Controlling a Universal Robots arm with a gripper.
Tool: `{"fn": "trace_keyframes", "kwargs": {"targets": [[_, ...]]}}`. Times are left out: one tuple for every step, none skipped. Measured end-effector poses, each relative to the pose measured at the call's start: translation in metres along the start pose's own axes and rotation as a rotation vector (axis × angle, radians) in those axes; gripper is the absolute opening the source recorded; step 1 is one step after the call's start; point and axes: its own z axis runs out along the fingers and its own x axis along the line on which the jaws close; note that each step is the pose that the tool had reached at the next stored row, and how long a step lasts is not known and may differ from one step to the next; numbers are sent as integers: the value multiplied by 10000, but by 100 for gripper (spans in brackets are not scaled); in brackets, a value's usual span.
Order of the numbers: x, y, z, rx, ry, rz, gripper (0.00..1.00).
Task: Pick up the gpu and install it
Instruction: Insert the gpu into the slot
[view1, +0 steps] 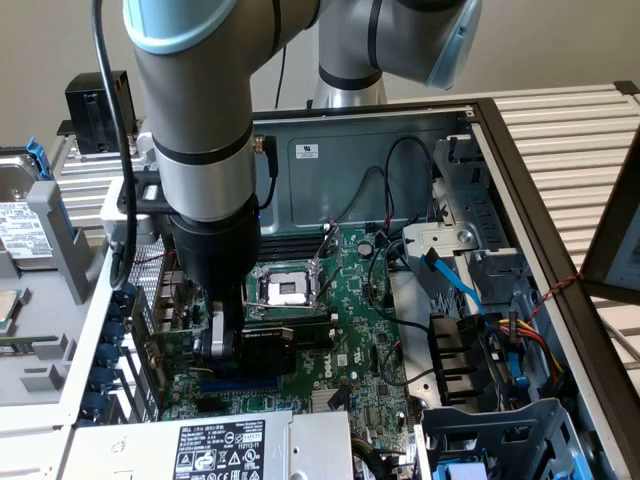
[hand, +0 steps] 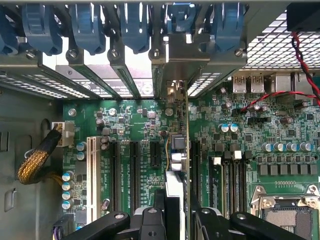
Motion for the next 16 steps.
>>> {"fn": "trace_keyframes", "kwargs": {"targets": [[0, 0, 0, 0, 0, 0, 28], [0, 0, 0, 0, -1, 0, 28], [0, 0, 0, 0, -1, -1, 28], [2, 1, 1, 0, -1, 1, 28], [4, 0, 1, 1, -2, 1, 28], [8, 0, 3, 4, -6, 0, 28], [11, 0, 3, 3, -5, 0, 28], [12, -1, 1, 1, -4, 0, 28], [12, 0, 1, 2, -3, 1, 28], [12, 0, 1, 1, -2, 1, 28], [12, 0, 0, 0, -2, 1, 28], [13, 0, 0, 0, -1, 1, 28], [13, 0, 0, 0, -1, 0, 28], [13, 0, 0, 0, 0, 0, 28], [13, 0, 0, 0, 0, 0, 28], [12, 0, 0, 0, 0, 0, 28]]}}
